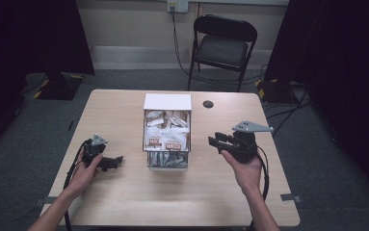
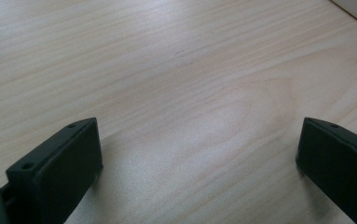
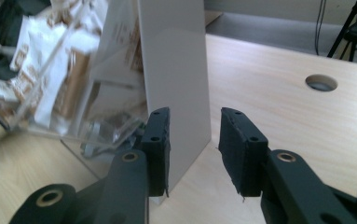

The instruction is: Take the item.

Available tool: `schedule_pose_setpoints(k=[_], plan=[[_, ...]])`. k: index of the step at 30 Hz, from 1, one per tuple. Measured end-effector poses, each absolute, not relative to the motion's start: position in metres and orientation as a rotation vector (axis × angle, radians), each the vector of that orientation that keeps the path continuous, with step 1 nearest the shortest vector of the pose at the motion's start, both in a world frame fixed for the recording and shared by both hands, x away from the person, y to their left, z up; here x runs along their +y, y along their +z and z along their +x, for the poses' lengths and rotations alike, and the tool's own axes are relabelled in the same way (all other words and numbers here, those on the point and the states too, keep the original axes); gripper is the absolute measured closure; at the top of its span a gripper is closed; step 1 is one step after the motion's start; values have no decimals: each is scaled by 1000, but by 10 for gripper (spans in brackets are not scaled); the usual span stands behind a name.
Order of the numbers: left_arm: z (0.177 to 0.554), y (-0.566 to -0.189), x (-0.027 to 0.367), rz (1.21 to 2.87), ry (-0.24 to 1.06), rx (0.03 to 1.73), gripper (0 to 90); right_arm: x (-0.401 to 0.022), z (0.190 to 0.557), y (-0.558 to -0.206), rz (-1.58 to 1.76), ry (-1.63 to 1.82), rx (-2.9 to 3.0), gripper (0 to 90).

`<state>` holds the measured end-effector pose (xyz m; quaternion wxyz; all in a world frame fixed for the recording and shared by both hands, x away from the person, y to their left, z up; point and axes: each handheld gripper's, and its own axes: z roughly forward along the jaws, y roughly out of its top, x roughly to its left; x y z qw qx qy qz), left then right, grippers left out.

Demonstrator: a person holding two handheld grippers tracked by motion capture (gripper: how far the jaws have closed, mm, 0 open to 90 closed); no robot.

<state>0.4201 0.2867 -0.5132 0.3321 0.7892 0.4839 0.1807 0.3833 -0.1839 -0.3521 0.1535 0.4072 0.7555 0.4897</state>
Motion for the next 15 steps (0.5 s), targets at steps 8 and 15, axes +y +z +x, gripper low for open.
schedule_pose_setpoints(k=[8, 15], plan=[[420, -513, 286, 2057, 472, 1267, 0, -184, 381, -323, 1112, 1530, 2119, 608], [420, -513, 287, 2061, 472, 1265, 0, -177, 381, -305, 1063, 1591, 2121, 587]])
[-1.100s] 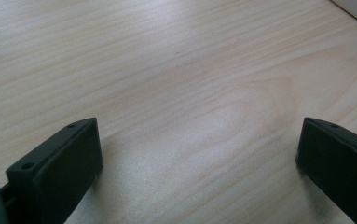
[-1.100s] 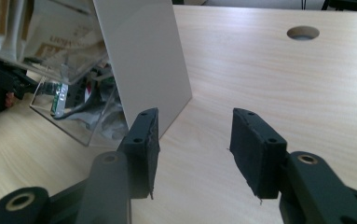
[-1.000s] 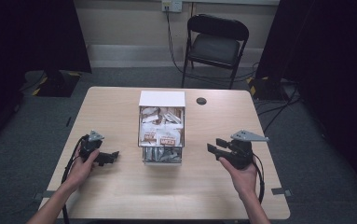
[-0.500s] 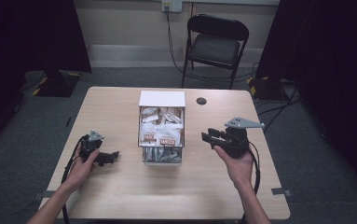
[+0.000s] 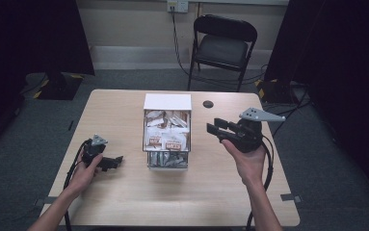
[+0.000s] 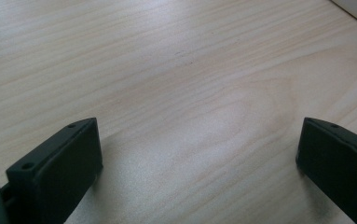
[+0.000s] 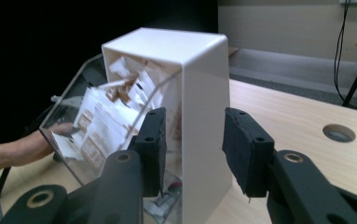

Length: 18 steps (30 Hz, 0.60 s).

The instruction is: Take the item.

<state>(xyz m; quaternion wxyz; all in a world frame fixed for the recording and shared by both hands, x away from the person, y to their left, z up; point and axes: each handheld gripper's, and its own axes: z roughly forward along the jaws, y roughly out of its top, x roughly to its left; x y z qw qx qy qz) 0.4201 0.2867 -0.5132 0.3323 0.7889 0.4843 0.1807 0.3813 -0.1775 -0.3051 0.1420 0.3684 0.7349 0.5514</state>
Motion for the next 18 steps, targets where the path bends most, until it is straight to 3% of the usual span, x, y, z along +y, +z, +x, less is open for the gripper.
schedule_pose_setpoints(k=[5, 9, 18], plan=[[420, -513, 286, 2055, 472, 1268, 0, -169, 380, -292, 1012, 1623, 2111, 549], [420, -513, 287, 2058, 472, 1267, 0, -160, 380, -285, 980, 1657, 2110, 458], [420, -513, 287, 2067, 471, 1263, 0, -127, 370, -277, 806, 1723, 2207, 518]])
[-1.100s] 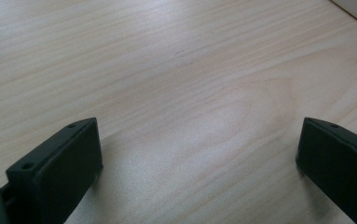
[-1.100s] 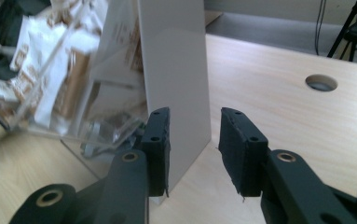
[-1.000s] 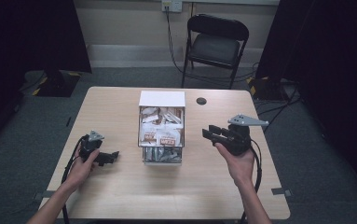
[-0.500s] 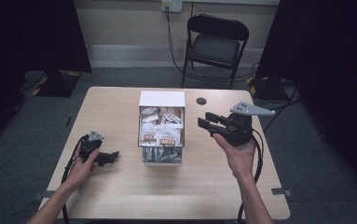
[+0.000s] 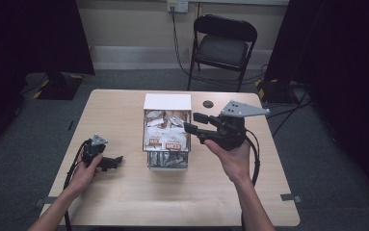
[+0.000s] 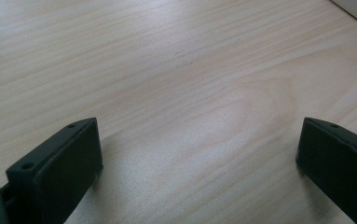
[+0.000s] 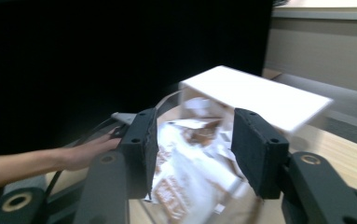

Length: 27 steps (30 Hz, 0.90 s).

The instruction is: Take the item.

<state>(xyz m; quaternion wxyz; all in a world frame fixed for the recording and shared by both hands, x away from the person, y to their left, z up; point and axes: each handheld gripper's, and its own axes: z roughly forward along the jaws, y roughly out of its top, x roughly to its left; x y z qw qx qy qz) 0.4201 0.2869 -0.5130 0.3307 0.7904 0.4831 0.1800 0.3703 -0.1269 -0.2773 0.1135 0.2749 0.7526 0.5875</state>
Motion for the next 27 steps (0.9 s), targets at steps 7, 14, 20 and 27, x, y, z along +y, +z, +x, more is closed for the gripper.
schedule_pose_setpoints(k=[7, 14, 20, 27], plan=[[420, -513, 287, 2066, 471, 1263, 0, -103, 376, -288, 753, 1677, 2301, 611], [420, -513, 286, 2054, 471, 1269, 0, -94, 385, -303, 758, 1632, 2390, 678], [420, -513, 286, 2055, 471, 1269, 0, -96, 393, -310, 804, 1559, 2403, 716], [420, -513, 286, 2055, 471, 1269, 0, -92, 398, -319, 821, 1528, 2424, 730]])
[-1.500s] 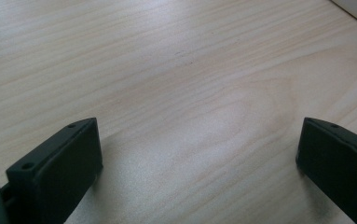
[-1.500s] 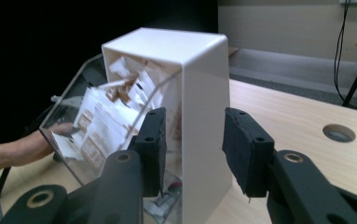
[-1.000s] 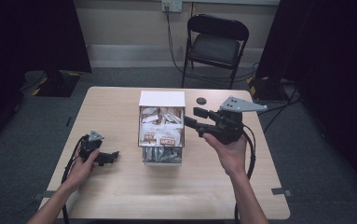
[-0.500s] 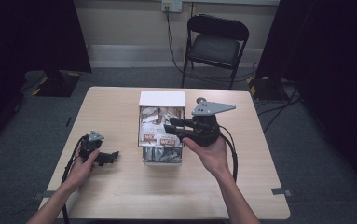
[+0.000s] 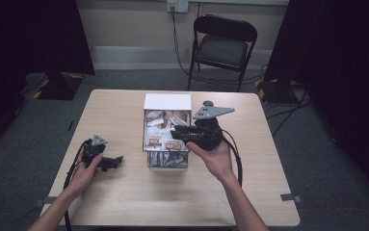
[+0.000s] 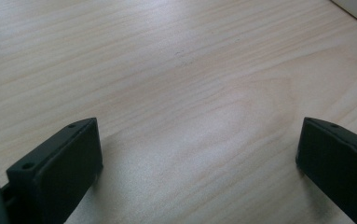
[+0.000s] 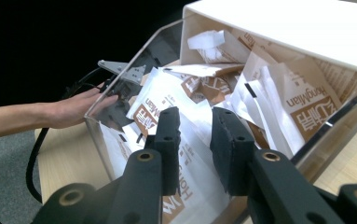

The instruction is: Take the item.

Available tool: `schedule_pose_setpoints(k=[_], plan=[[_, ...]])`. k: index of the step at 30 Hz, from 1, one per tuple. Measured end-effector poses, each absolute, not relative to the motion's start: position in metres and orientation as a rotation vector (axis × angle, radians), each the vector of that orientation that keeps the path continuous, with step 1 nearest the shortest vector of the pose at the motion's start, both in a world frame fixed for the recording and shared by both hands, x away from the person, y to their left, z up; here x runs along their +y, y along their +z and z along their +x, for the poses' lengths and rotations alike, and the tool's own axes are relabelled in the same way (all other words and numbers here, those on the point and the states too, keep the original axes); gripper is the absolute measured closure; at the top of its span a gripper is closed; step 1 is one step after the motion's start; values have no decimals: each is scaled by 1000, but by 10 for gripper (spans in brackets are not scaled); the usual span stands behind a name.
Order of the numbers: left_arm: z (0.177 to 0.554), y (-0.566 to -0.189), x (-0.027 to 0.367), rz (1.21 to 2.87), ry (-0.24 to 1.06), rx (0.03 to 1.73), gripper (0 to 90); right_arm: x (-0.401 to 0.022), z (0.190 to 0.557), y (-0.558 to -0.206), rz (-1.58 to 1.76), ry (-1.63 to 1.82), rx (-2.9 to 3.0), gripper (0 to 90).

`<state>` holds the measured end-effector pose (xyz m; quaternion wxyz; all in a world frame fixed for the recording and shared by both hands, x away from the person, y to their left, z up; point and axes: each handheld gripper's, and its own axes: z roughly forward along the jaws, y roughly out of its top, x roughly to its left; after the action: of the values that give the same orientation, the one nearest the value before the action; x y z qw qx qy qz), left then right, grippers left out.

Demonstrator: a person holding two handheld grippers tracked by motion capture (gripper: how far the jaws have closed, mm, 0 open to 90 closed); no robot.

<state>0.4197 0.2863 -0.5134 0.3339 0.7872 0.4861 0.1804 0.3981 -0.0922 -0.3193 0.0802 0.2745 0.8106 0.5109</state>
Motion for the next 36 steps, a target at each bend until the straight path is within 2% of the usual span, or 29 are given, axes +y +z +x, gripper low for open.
schedule_pose_setpoints(k=[8, 18, 36], plan=[[420, -514, 286, 2053, 474, 1269, 0, -93, 399, -321, 834, 1523, 2428, 732], [420, -514, 286, 2052, 474, 1270, 0, -95, 397, -319, 807, 1544, 2477, 782], [420, -514, 286, 2052, 474, 1270, 0, -89, 394, -323, 739, 1475, 2592, 726]])
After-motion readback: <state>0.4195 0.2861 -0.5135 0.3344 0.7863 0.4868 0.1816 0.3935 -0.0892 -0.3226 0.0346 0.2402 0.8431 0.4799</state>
